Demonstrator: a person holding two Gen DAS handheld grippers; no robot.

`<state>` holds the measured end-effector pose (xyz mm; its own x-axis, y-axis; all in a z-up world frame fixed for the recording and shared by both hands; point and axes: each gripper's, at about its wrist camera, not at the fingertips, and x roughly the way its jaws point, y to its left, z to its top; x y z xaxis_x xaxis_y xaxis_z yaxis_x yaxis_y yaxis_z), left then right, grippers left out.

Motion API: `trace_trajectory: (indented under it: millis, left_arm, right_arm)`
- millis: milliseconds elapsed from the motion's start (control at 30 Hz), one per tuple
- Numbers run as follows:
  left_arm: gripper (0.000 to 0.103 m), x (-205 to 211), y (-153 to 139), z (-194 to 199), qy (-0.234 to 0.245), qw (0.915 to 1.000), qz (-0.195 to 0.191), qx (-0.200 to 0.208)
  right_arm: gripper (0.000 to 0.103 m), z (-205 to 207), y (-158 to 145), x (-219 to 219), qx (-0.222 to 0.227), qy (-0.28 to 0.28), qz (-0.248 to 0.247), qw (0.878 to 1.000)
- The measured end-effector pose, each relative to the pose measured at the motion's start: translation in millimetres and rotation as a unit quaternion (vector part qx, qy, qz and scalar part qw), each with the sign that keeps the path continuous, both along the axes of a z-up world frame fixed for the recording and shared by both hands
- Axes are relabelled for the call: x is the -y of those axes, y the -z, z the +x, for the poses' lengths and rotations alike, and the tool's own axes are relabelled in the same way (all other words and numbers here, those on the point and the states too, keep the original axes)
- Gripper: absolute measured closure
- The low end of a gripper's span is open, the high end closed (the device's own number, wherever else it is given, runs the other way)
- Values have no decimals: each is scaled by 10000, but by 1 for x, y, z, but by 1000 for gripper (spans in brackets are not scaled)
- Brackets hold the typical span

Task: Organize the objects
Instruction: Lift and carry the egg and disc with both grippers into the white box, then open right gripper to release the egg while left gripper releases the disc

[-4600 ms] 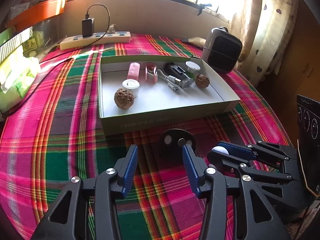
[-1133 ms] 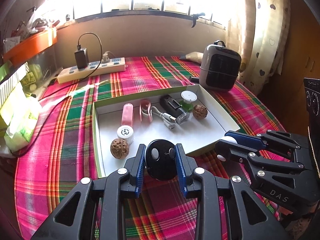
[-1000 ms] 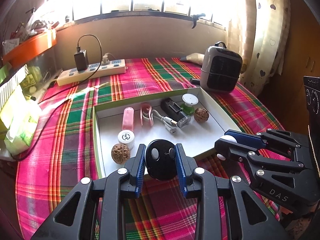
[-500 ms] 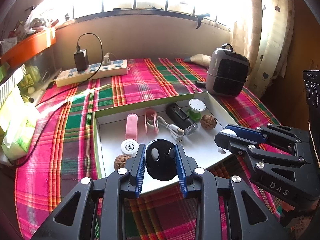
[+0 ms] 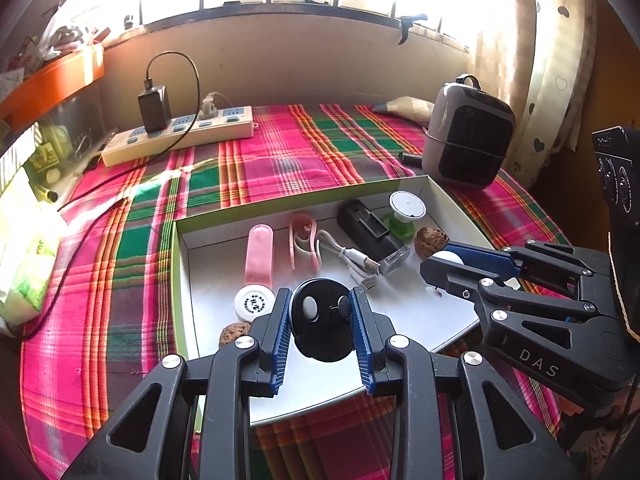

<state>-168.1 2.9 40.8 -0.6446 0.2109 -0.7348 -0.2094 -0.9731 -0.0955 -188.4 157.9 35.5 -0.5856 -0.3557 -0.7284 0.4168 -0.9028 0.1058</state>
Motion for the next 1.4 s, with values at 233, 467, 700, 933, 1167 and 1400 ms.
trace_trajectory:
  millis: [233, 467, 700, 933, 1167, 1400]
  left_arm:
    - [76, -1, 6, -7, -19, 10000, -22, 59]
    - [76, -4, 12, -11, -31, 9999, -50, 130]
    - [76, -4, 16, -15, -64, 9998, -53, 192]
    - [76, -6, 18, -17, -75, 9997, -55, 215]
    - [76, -8, 20, -18, -82, 9997, -71, 236]
    - [76, -7, 23, -20, -102, 9996, -127, 250]
  right_arm:
    - [80, -7, 7, 1, 81, -15, 24, 10000]
    - [80, -10, 14, 3, 131, -24, 100, 9999]
    - [80, -14, 19, 2, 169, 9, 149, 9997]
    - [80, -16, 22, 2, 173, 27, 185, 9997]
    - [80, -17, 24, 2, 171, 36, 194, 9997]
    - [80, -17, 23, 2, 158, 35, 195, 9997]
